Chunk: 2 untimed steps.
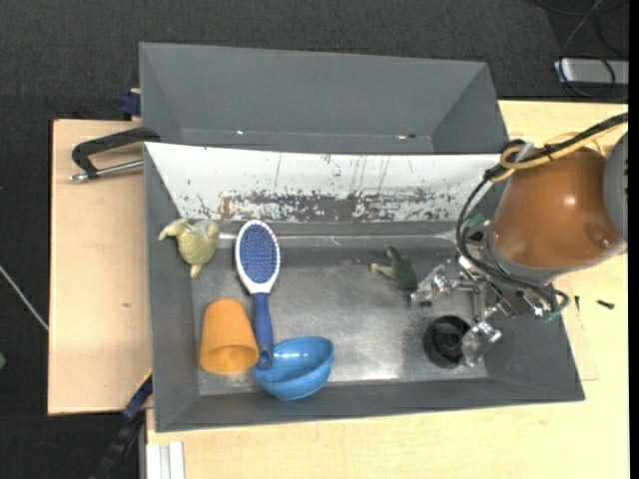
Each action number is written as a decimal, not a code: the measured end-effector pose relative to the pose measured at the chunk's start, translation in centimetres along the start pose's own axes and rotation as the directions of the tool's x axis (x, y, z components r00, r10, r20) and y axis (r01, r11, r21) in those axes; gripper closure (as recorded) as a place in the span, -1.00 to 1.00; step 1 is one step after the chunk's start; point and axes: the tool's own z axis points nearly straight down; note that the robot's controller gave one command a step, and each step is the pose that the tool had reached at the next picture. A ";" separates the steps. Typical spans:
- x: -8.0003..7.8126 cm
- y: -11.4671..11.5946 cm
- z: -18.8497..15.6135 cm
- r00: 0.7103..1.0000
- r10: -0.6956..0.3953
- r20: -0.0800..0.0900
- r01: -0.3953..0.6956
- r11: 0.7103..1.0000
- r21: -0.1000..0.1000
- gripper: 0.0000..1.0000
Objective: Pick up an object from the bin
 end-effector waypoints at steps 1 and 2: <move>-0.1 0.0 -0.2 1.000 -0.001 0.003 0.000 1.000 0.002 1.00; -0.6 -0.5 1.1 0.933 0.360 0.016 -0.360 0.933 0.006 1.00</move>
Offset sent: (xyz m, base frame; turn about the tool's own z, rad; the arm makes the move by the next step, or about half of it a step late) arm 0.0000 0.0000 0.0000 0.0000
